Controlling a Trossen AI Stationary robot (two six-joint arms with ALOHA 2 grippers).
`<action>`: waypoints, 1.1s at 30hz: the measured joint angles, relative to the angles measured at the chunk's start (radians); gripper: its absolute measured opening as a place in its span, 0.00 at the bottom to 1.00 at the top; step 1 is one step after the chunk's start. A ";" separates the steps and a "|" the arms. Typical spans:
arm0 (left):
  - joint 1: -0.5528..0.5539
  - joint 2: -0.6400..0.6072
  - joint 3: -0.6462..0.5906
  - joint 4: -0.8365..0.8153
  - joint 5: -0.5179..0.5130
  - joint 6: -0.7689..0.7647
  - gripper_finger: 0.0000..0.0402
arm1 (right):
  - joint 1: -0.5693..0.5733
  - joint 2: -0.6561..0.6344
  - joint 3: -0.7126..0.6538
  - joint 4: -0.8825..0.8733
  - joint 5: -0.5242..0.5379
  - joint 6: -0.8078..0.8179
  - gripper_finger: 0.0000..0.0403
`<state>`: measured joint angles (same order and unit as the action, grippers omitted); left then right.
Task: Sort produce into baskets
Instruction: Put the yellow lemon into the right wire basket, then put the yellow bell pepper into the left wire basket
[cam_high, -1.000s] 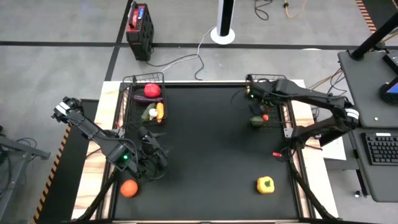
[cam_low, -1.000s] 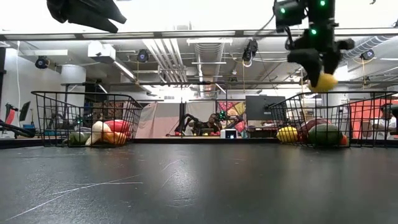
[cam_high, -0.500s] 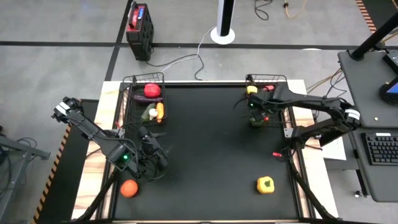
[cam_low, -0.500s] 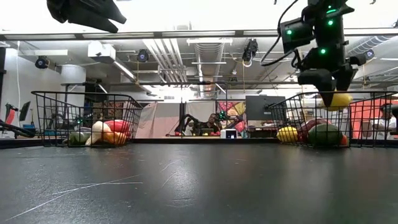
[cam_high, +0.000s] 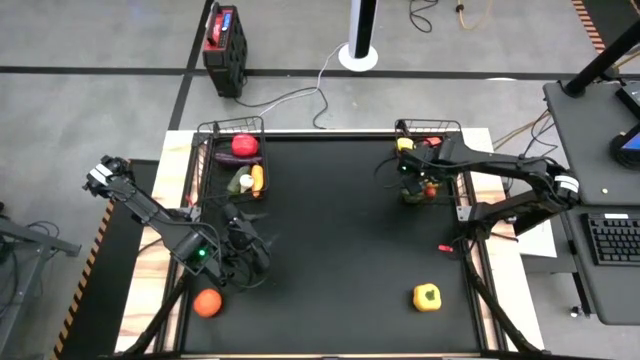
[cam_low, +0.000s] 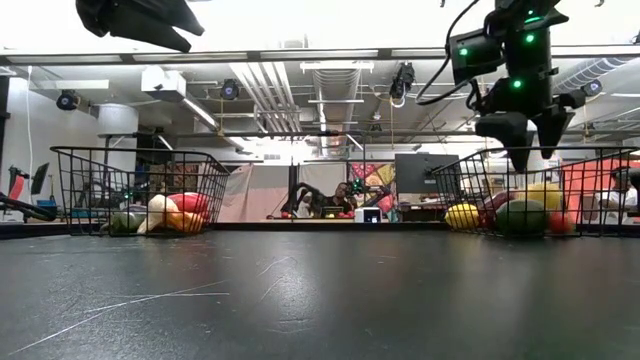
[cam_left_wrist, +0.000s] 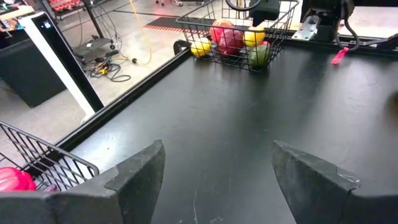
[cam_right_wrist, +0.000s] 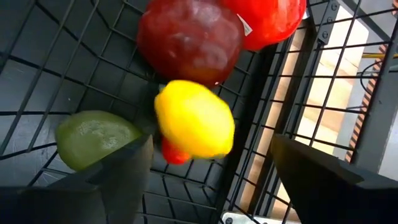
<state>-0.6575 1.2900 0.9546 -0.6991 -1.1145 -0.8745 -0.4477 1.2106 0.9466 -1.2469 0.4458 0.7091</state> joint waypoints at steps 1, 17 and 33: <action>0.000 0.000 0.000 0.001 0.000 0.000 0.68 | 0.000 0.000 0.000 0.003 0.000 -0.002 0.81; 0.000 0.000 0.000 0.099 0.087 0.001 0.68 | 0.255 -0.046 0.000 0.424 -0.003 -0.071 0.81; 0.000 0.000 0.000 0.215 0.163 0.029 0.68 | 0.714 -0.028 0.000 0.785 -0.089 -0.039 0.81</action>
<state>-0.6575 1.2900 0.9546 -0.4845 -0.9520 -0.8457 0.2666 1.1823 0.9463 -0.4614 0.3566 0.6705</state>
